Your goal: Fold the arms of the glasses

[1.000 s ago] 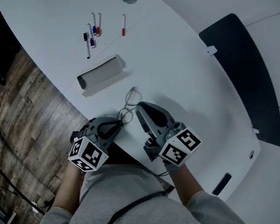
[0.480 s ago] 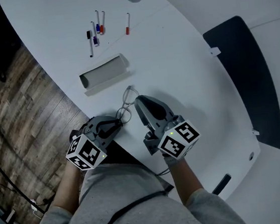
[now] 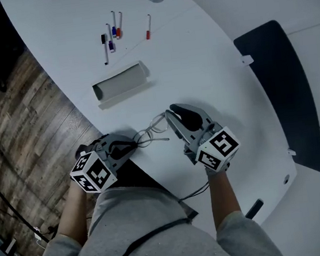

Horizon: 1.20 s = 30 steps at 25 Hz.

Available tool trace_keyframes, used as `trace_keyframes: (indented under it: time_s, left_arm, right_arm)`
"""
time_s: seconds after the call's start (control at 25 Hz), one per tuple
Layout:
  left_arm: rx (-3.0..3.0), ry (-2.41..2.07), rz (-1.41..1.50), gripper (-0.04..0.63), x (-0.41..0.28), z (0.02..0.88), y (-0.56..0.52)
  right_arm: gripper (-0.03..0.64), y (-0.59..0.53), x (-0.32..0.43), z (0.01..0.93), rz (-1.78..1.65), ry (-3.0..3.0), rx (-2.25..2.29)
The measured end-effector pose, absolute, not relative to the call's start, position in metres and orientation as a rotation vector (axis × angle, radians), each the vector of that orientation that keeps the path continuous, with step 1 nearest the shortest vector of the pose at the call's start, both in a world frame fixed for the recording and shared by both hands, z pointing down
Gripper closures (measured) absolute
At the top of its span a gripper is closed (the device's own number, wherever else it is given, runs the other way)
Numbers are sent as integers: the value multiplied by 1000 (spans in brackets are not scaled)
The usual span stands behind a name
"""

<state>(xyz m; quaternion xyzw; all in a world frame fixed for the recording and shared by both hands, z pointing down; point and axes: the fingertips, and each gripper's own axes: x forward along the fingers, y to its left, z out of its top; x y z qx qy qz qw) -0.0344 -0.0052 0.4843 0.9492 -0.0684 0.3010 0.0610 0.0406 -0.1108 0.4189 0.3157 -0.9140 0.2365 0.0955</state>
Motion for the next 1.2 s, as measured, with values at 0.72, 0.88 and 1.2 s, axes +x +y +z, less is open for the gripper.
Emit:
trace_keyframes:
  time_s: [0.72,0.88,1.2]
  left_arm:
    - [3021,-465,1023,413,-41,457,-32]
    - [3059,-633,964,413,-39,422,-34]
    - [3138,-720,1168,557,-7,420,-31]
  right_arm:
    - [545,-62,36,465,702,-2499,800]
    - [545,-65,59,441,730,-2550,915]
    - [545,-71,74,436,577,-2576,869]
